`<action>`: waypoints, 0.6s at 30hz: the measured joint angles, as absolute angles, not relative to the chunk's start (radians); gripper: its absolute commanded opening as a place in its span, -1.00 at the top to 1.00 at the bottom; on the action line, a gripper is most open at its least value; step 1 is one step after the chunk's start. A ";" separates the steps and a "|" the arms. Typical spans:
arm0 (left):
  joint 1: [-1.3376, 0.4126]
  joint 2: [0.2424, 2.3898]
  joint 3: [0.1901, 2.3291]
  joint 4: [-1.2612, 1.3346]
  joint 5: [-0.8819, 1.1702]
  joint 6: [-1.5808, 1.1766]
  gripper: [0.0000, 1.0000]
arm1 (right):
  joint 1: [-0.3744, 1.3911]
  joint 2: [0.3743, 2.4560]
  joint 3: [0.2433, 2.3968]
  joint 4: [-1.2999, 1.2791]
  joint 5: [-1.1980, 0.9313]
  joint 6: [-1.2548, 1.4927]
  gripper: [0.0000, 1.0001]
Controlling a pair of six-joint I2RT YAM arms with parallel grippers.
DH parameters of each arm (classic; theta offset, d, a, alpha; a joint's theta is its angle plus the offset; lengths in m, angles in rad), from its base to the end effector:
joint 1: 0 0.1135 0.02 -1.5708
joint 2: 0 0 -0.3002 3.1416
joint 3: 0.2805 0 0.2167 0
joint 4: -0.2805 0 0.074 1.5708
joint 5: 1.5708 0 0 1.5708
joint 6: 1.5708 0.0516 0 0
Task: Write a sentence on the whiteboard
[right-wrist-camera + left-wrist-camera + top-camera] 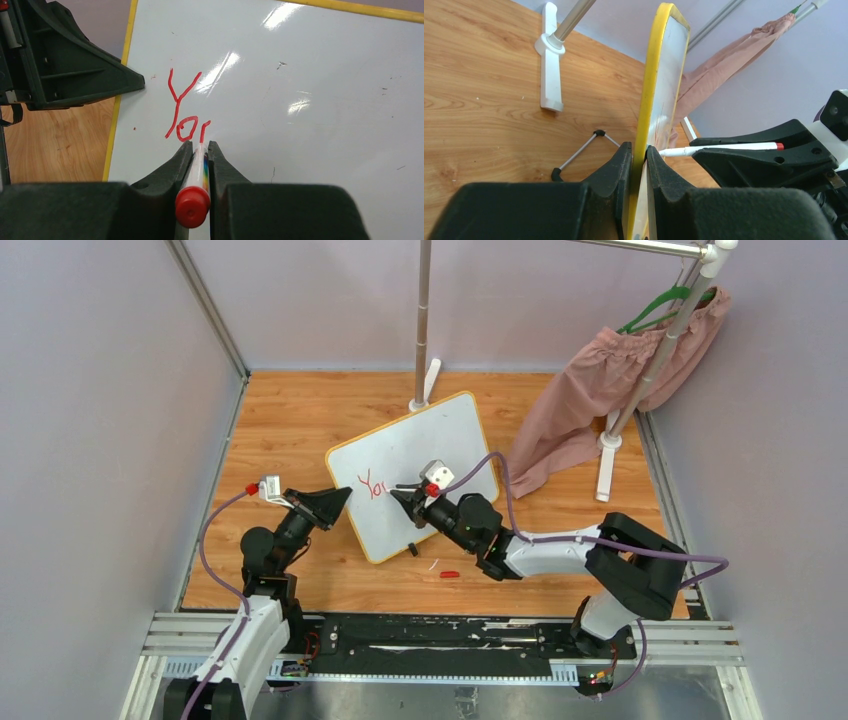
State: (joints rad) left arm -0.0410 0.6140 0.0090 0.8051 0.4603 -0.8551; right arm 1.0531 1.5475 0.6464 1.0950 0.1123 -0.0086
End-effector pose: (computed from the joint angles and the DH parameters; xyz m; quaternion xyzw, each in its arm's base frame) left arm 0.0968 -0.0269 0.2413 -0.0818 0.6358 -0.4567 0.6168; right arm 0.1595 0.2685 0.3117 -0.2838 0.5690 0.3537 0.6860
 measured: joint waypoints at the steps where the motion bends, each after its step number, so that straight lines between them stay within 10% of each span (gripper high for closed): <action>1: -0.041 0.614 0.009 0.805 0.460 -0.855 1.00 | 1.053 1.547 0.642 1.099 0.113 -0.002 1.00; 18: -0.041 0.612 0.009 0.805 0.460 -0.855 1.00 | 1.038 1.534 0.645 1.079 0.124 -0.009 1.00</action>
State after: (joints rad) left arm -0.0410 0.6121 0.0090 0.8055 0.4603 -0.8555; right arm 1.0378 1.5337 0.6453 1.0786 0.1242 -0.0093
